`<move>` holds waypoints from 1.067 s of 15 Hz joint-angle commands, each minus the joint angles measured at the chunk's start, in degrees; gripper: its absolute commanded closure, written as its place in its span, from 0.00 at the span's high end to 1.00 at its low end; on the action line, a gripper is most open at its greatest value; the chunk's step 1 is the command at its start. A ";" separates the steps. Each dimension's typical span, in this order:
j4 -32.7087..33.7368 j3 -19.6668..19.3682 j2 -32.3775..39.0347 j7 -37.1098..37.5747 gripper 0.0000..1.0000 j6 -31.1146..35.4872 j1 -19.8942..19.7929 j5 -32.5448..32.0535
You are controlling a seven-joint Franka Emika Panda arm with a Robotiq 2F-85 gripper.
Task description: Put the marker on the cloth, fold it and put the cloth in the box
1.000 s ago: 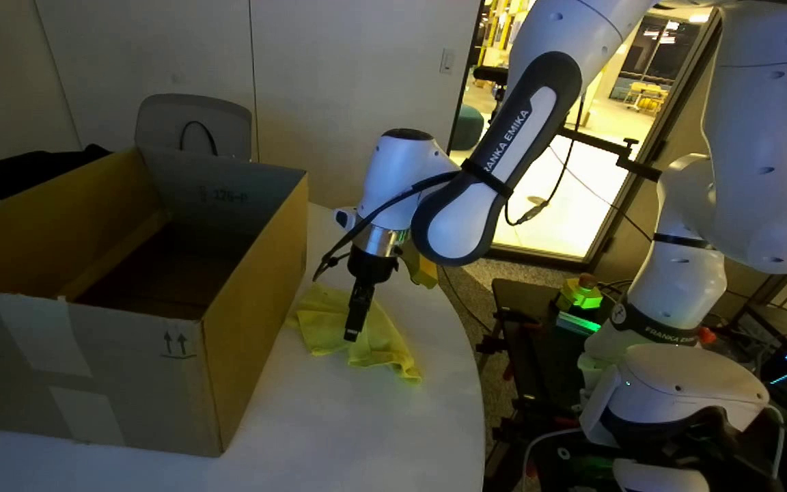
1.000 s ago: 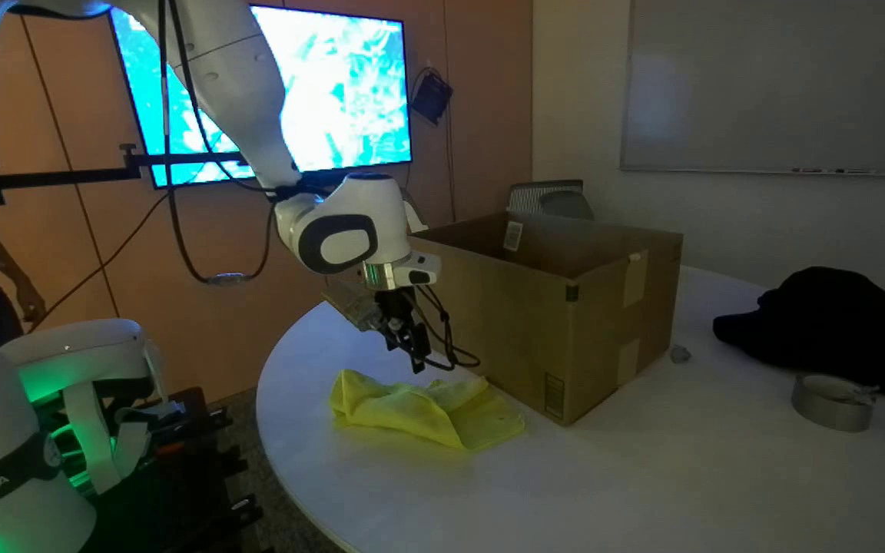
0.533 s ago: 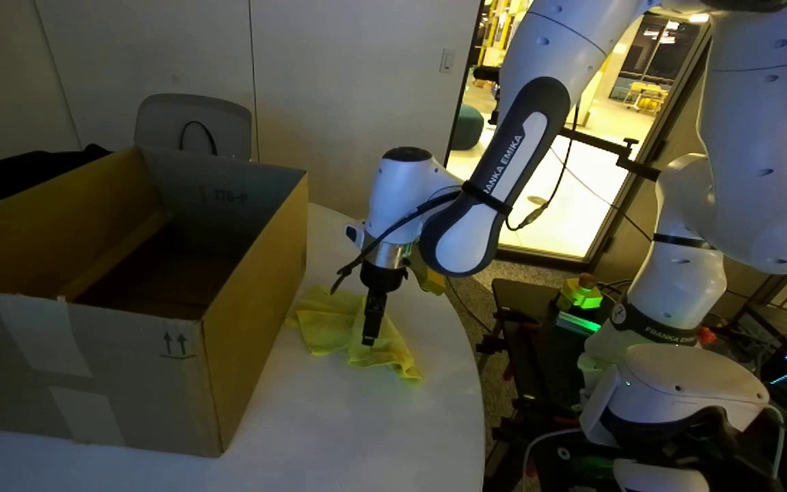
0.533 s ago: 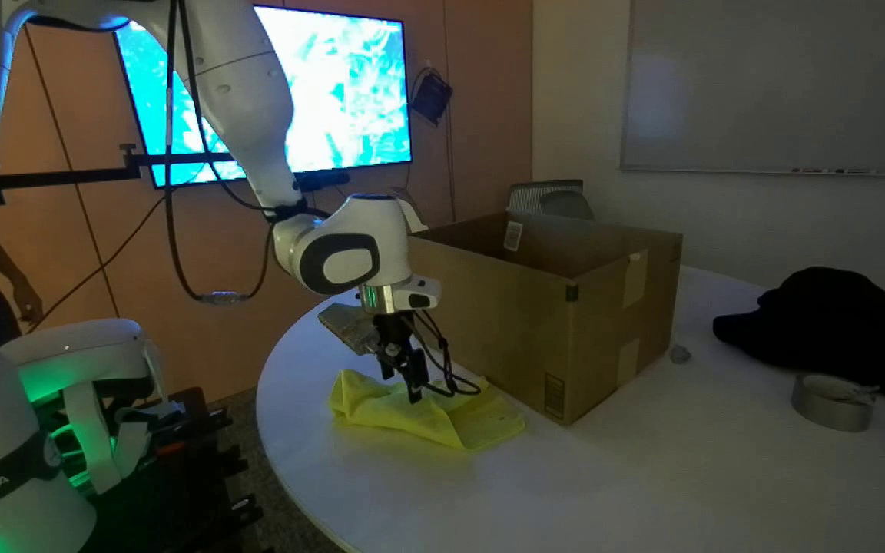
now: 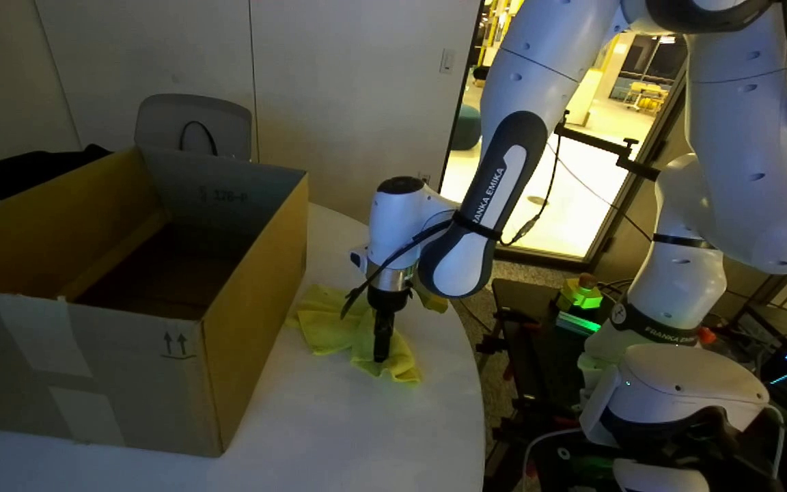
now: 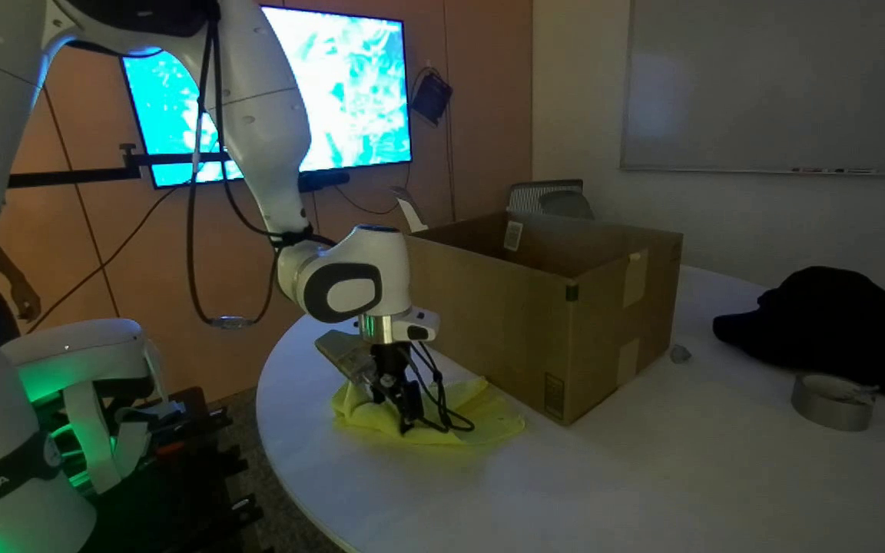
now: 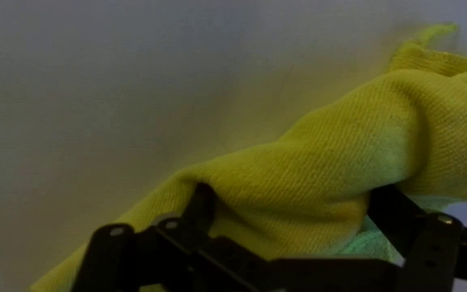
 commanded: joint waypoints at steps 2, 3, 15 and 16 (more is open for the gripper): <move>2.48 -0.38 3.00 0.73 0.74 -1.00 0.06 -0.52; 2.33 -0.35 2.72 0.58 0.67 -1.11 -0.11 -0.50; -5.59 -1.01 -11.35 -2.61 0.01 -2.83 -3.18 -1.39; -6.58 -1.39 -13.64 -2.80 0.02 -3.07 -3.41 -1.53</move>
